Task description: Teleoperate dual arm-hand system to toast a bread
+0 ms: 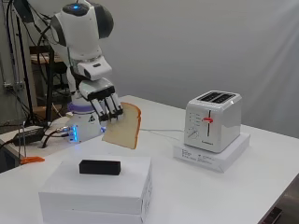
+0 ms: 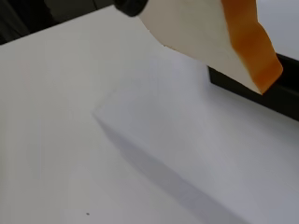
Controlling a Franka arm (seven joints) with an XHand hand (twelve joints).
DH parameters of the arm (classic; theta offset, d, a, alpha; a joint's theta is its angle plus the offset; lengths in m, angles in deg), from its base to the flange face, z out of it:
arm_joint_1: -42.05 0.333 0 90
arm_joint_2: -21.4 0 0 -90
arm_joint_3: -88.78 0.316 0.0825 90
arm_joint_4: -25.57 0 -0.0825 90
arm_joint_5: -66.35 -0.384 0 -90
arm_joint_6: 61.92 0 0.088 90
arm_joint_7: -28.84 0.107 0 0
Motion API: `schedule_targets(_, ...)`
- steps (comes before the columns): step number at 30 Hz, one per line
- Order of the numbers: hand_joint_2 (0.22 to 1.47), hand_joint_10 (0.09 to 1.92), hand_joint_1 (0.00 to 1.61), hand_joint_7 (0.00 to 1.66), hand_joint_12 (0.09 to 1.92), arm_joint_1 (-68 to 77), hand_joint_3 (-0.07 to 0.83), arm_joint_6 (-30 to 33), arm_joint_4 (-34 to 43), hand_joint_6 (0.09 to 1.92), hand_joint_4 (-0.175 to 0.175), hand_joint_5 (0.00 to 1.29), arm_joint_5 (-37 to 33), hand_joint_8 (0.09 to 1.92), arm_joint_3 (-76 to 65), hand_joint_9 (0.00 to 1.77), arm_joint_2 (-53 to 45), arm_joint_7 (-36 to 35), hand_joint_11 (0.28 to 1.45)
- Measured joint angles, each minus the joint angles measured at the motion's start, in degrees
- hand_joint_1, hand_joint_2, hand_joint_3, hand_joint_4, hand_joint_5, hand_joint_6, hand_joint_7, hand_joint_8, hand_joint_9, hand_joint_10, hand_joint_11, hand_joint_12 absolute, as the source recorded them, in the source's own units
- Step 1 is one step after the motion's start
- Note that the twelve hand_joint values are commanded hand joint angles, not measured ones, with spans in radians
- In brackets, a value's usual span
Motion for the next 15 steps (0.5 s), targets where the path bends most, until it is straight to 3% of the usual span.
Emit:
schedule_targets(3, 1.22, 0.13, 1.21, 0.97, 0.86, 0.5, 0.004, -0.7, 3.5, 1.37, -0.171, 0.62, -2.4, 1.14, 8.5, 1.39, -0.4, -1.2, 0.63)
schedule_targets(5, 1.25, 0.34, 1.2, 0.91, 0.84, 2.6, 0.002, -1.7, 7.5, 1.39, -0.175, 0.57, -7.0, 1.26, 12.5, 1.3, -2.5, -5.5, 0.64)
schedule_targets(7, 1.24, 0.6, 1.2, 0.92, 0.82, 4.1, 0.001, -3.1, 9.9, 1.36, -0.175, 0.6, -14.6, 1.26, 13.4, 1.19, -6.3, -11.5, 0.64)
schedule_targets(8, 1.23, 0.63, 1.21, 0.94, 0.82, 3.8, 0.001, -3.6, 10.8, 1.35, -0.175, 0.61, -18.4, 1.23, 13.4, 1.18, -8.2, -13.7, 0.63)
schedule_targets(11, 1.23, 0.58, 1.21, 0.95, 0.79, 1.7, 0.0, -3.9, 12.2, 1.35, -0.175, 0.62, -25.4, 1.2, 11.1, 1.19, -11.5, -15.4, 0.63)
schedule_targets(15, 1.22, 0.34, 1.21, 0.97, 0.6, 5.4, 0.002, -4.2, 14.8, 1.38, -0.175, 0.61, -22.0, 1.14, 4.4, 1.26, -7.6, -14.2, 0.66)
